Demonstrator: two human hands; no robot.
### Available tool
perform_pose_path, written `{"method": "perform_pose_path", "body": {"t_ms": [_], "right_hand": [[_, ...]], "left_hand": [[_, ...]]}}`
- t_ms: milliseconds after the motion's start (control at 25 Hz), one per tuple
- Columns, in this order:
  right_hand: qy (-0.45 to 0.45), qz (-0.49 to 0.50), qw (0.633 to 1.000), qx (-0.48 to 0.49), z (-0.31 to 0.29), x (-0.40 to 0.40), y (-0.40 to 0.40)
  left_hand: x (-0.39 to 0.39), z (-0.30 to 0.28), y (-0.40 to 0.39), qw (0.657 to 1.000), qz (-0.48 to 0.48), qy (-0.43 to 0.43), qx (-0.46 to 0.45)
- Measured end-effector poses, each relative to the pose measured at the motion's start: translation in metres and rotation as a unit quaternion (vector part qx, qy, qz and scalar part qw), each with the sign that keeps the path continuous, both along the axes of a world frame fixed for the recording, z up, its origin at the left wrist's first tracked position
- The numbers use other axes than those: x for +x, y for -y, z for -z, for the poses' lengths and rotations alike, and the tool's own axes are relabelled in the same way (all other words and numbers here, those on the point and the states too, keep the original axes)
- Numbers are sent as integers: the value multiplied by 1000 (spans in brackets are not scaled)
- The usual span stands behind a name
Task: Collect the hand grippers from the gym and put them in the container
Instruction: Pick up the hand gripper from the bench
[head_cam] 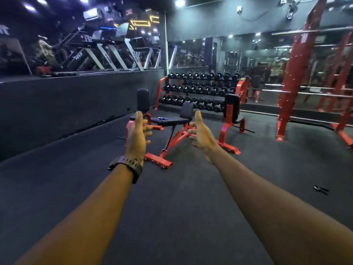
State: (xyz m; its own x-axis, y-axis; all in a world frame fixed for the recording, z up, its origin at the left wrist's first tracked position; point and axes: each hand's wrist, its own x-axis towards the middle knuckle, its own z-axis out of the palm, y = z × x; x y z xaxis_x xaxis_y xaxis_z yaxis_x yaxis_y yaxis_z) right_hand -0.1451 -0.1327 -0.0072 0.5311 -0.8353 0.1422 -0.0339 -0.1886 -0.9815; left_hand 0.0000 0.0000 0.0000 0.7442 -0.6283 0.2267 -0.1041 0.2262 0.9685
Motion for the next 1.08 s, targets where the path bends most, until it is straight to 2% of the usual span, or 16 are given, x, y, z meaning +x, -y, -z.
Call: {"method": "perform_pose_path", "body": {"t_ms": [200, 520, 800, 1080], "right_hand": [[-6, -26, 1000, 10, 25, 69, 124], [-16, -41, 999, 24, 32, 206, 348], [-39, -53, 997, 39, 67, 344, 527], [-76, -37, 995, 48, 78, 476, 685]], "left_hand": [[63, 26, 116, 1000, -17, 0, 12], [189, 27, 319, 999, -47, -10, 17], [330, 64, 495, 998, -52, -38, 12], [473, 72, 659, 997, -43, -55, 31]]}}
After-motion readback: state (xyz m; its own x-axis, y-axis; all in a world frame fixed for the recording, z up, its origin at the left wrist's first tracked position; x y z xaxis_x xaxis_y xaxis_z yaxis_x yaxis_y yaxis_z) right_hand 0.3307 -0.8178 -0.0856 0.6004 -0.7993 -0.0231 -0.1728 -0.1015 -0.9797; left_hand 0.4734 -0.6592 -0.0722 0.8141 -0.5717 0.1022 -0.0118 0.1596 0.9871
